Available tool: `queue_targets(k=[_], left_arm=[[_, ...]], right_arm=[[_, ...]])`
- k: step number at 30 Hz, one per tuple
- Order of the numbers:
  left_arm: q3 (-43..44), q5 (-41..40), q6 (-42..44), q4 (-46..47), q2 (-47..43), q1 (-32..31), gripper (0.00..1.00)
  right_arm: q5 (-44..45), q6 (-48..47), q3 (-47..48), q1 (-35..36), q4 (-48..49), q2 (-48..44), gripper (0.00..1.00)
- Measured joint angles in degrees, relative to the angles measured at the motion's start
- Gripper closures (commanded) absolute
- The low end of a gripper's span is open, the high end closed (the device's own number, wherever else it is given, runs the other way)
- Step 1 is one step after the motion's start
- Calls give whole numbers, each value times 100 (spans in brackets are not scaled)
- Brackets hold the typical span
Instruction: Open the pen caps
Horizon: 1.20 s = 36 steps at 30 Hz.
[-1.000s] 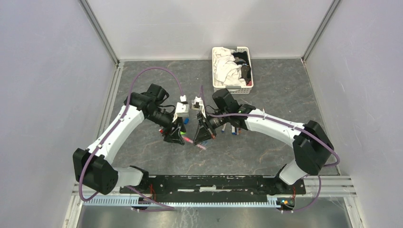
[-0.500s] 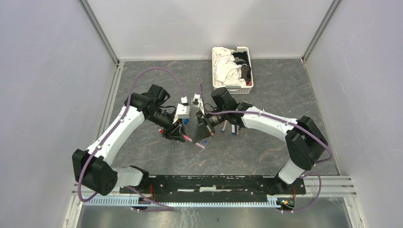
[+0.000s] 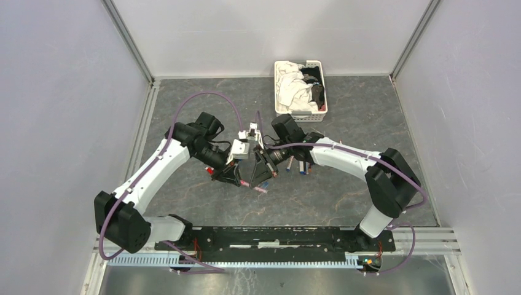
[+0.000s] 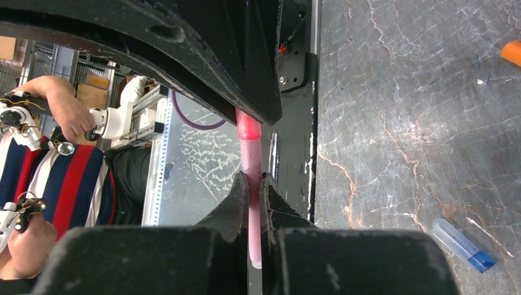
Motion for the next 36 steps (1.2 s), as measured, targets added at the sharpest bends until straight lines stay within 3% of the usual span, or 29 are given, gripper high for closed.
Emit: queue_targets(k=[5,12,17,21,22,27,36], left_arm=[[0,-46,-4,13,-46,-35,98],[0,-26,-144,238,-72,-107,98],[20,37,-227,284,-74,-107,98],[22,166,-275,280,-98,-103,98],[26,201,-289,278,-120,-94,98],[52,160,-299,243,-177,-98,98],[127,28,177,144,138,111,98]], right_arm=[[11,365,-50,2,212,0,69],[-9,1300,-420,39,1635,-9,64],[-55,2277,-994,68,2900,-9,75],[-138,2975,-1176,70,3727,-9,100],[-164,3032,-1180,63,3810,-9,100],[-223,2883,-1165,46,3700,-9,100],[481,879,-710,17,1683,-286,100]])
